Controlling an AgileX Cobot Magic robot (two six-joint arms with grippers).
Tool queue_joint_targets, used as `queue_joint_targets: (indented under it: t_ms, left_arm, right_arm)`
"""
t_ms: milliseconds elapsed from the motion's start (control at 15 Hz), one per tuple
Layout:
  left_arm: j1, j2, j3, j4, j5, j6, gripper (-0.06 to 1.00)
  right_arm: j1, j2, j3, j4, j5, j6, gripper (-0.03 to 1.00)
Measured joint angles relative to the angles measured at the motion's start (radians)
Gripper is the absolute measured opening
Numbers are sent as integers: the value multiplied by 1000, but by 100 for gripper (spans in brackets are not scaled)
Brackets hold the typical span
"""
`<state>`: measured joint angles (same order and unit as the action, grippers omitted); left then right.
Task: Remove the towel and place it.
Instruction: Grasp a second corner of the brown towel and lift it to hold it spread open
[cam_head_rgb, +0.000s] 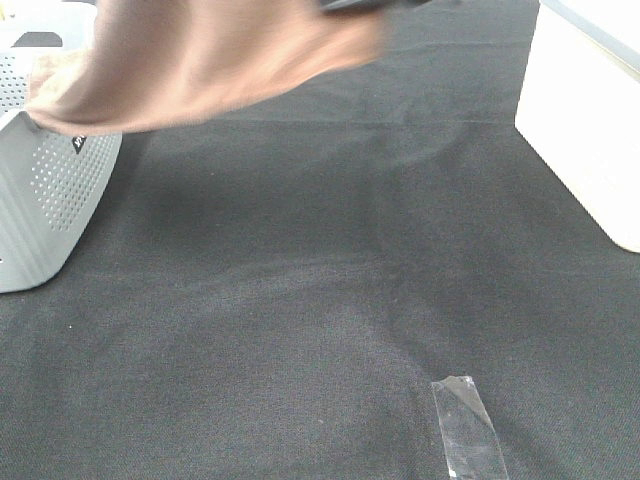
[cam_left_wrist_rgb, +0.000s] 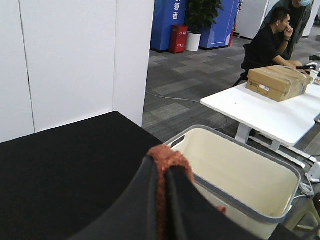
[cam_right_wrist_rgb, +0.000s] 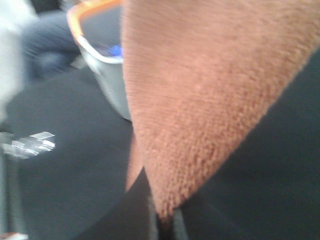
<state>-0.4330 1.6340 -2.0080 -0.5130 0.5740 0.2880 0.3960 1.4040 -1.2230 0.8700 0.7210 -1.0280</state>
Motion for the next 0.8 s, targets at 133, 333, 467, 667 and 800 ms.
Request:
queue_joint_targets:
  t_ms: [133,333,467,667,800]
  left_arm:
    - [0,24,0,0,-43,-42,1]
    - [0,51,0,-51,-102,-119,1]
    - [0,62,0,-110,-165,-156,1]
    - [0,73,0,-142,-295,-163,1]
    - [0,81,0,-150,-377,-163,1]
  right_arm:
    - [0,-63,0,-275,-76,179,1]
    - [0,-102,-72,-610,-112,408,1]
    - [0,-104,-170,-805,-113,506,1]
    - [0,-82,-301,-998,-169,538,1]
    - [0,-36,-365,-1061,-226,544,1]
